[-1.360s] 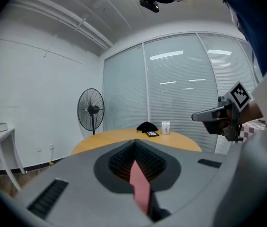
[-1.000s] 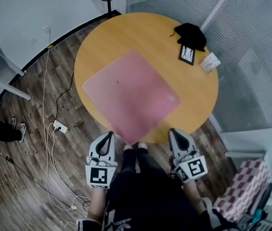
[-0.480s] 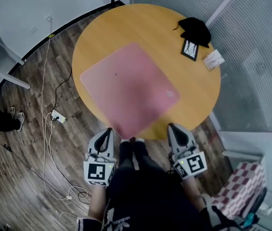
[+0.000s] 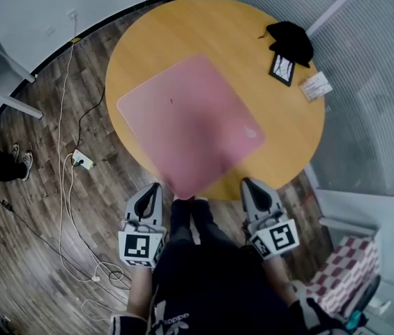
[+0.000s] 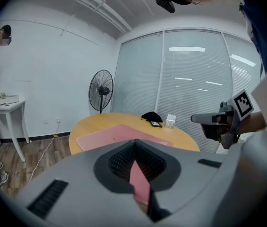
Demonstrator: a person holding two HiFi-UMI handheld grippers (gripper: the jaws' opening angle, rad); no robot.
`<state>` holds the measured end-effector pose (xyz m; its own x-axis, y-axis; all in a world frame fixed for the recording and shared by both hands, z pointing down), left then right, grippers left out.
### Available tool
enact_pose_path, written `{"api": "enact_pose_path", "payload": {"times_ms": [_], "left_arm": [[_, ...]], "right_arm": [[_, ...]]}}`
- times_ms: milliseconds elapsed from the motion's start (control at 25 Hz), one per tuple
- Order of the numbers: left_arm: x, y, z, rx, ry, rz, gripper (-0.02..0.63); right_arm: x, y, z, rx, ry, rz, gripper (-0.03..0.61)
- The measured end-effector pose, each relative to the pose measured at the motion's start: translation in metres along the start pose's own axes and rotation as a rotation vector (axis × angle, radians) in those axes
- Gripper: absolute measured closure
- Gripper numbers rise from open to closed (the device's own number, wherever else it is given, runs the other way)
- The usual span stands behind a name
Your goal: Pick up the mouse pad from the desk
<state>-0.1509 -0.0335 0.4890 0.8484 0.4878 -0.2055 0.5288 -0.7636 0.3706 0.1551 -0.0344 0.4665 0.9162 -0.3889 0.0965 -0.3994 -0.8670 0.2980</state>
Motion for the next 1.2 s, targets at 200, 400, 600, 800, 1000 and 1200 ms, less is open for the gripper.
{"api": "enact_pose_path", "payload": {"times_ms": [200,400,600,800,1000,1200], "left_arm": [[-0.010,0.006,-0.019,-0.080,-0.049,-0.030,0.609],[-0.015,0.020,-0.054,-0.189,-0.178,-0.093,0.575],[-0.014,0.032,-0.096,-0.299,-0.334,-0.189,0.505],[-0.013,0.048,-0.127,-0.380,-0.437,-0.249,0.483],[-0.013,0.066,-0.149,-0.463,-0.509,-0.320,0.465],[-0.017,0.075,-0.166,-0.520,-0.574,-0.397,0.457]], "right_arm": [[-0.002,0.005,-0.001,-0.013,0.001,0.000,0.577],[-0.003,0.011,-0.003,-0.039,-0.004,0.010,0.577],[-0.010,0.013,-0.008,-0.066,-0.005,0.013,0.577],[-0.015,0.014,-0.015,-0.098,-0.005,0.020,0.577],[-0.015,0.018,-0.021,-0.129,0.005,0.020,0.577],[-0.019,0.023,-0.026,-0.142,0.010,0.020,0.577]]}}
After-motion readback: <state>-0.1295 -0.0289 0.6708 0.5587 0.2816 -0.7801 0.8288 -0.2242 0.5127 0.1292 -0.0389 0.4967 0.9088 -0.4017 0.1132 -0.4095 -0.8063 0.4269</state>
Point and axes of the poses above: the fingertips, and each gripper's own axes: y forward along the fingers, x to its right, z out of its top, the point moved 10 cm from there along -y, backward along the fingers, and after that the axes turned 7 degrees about -z, right-handed, at the moved point
